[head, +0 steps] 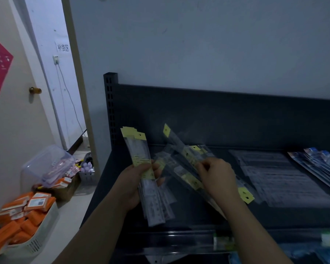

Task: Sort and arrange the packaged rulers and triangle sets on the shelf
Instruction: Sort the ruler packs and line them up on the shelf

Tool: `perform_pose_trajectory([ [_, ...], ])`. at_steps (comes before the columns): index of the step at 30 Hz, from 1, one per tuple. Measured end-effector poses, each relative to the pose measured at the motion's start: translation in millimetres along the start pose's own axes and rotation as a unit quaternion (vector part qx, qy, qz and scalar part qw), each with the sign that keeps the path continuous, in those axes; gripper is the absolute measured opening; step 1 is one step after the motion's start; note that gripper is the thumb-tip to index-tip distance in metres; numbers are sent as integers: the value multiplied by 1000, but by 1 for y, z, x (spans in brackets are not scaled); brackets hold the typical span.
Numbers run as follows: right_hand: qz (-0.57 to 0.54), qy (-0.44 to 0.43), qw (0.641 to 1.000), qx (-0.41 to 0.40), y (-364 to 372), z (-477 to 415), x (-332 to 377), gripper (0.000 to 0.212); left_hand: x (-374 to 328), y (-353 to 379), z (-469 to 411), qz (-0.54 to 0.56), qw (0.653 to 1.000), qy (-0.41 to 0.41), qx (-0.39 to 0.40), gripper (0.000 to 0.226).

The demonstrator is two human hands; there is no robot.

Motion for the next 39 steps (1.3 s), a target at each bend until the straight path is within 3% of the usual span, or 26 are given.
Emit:
perform_pose_trajectory([
  [4,-145,37,989,19,-6,8,11,26,0,6,1,-23,1000,12,14,5],
  [8,-226,24,973,50,-4,19,27,22,2,19,3,-99,993,45,37,21],
  [11,-284,-22,947,147,1,32,40,19,3,31,9,-105,992,55,47,53],
  [14,-326,-33,917,228,-2,37,41,22,4,32,5,-93,993,61,27,37],
  [16,-241,-39,950,195,-6,31,23,25,0,27,3,-81,995,59,9,17],
  [18,-85,-38,984,154,-10,24,0,24,-5,18,-2,-51,997,58,0,20],
  [21,41,-20,984,172,-10,27,-13,16,-10,6,-7,11,999,33,8,17],
  [26,72,27,975,207,-5,21,-13,27,-5,2,-6,11,1000,14,15,21],
  [30,-16,94,967,235,-5,17,-18,22,-4,4,-3,6,1000,15,8,17],
  [35,-144,122,971,148,-16,7,-22,20,-6,4,-5,-18,1000,7,3,13],
  [37,-258,150,941,156,-23,6,-20,15,-8,6,-5,-36,999,16,2,14],
  [39,-320,145,910,221,-28,7,-16,11,-13,10,-5,-57,998,34,16,18],
])
Point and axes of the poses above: each hand's wrist, its own z-axis away from the middle knuckle, its own y-axis out of the palm, x = y × z, the point moved 3 cm from there along -z, towards the middle knuckle, and after that the axes turned 9 degrees about -x, right-handed, at the moved point
